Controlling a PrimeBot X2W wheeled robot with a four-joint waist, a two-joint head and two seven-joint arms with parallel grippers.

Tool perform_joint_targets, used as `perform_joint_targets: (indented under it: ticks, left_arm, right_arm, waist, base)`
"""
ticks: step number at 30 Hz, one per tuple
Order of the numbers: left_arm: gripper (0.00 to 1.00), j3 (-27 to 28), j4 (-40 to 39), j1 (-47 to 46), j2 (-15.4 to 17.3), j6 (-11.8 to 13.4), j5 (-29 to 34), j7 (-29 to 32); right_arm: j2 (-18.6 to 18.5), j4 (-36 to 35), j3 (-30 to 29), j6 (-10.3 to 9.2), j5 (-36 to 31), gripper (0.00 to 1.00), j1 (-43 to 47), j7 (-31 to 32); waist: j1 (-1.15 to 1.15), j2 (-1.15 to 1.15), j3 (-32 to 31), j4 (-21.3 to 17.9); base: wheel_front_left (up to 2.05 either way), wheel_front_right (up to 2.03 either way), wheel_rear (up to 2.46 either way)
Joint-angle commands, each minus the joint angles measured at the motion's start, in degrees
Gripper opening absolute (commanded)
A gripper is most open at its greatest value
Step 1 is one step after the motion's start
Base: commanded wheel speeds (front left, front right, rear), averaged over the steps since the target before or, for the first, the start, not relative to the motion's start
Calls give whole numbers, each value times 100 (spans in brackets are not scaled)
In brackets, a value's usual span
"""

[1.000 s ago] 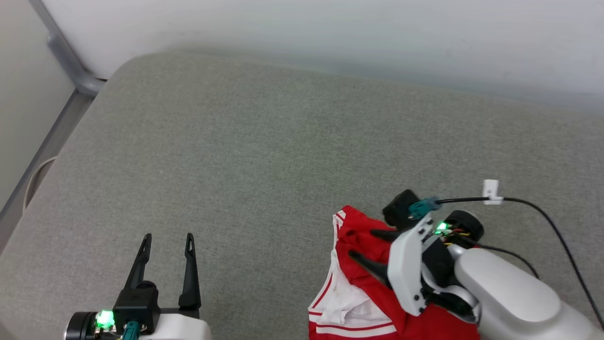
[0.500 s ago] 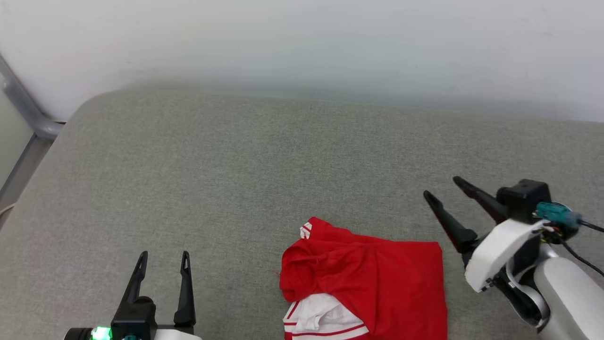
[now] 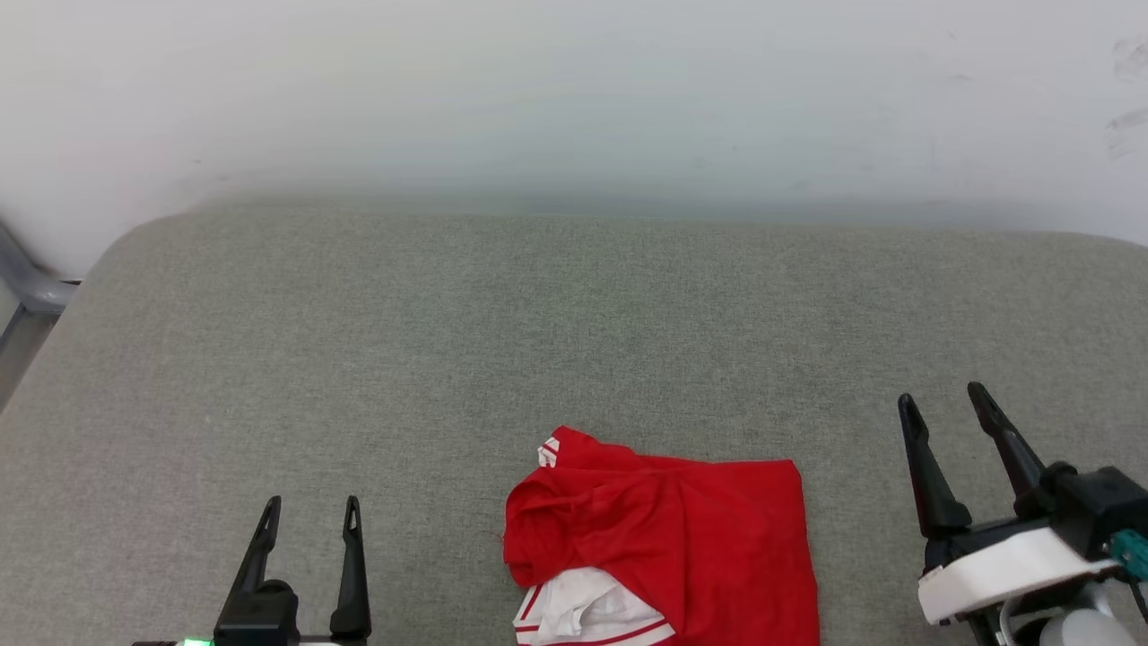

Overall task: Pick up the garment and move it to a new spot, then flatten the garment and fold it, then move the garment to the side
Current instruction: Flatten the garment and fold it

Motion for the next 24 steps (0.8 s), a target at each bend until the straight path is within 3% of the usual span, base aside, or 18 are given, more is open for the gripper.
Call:
perform_joint_targets:
  ticks: [1,10,24]
  left_arm:
    - [100,-15,-16,81,20,22,6,-40]
    - [100,-35,-112,175,19,44,-21,-40]
    - [100,-87,-116,231,43,44,-31,-40]
  right_arm:
    - [284,-264,-220,-6,-158,100,375,-66]
    - [728,-866,-485,-6,-371,100,1121,-105]
    - [879,-999,-585,-6,-434,100,1385,-101]
  waist:
    - [0,0,-45,-27]
    - [0,0,-103,-42]
    - [0,0,-167,-9]
  base:
    - [0,0,0]
    - [0,0,0]
    - [0,0,0]
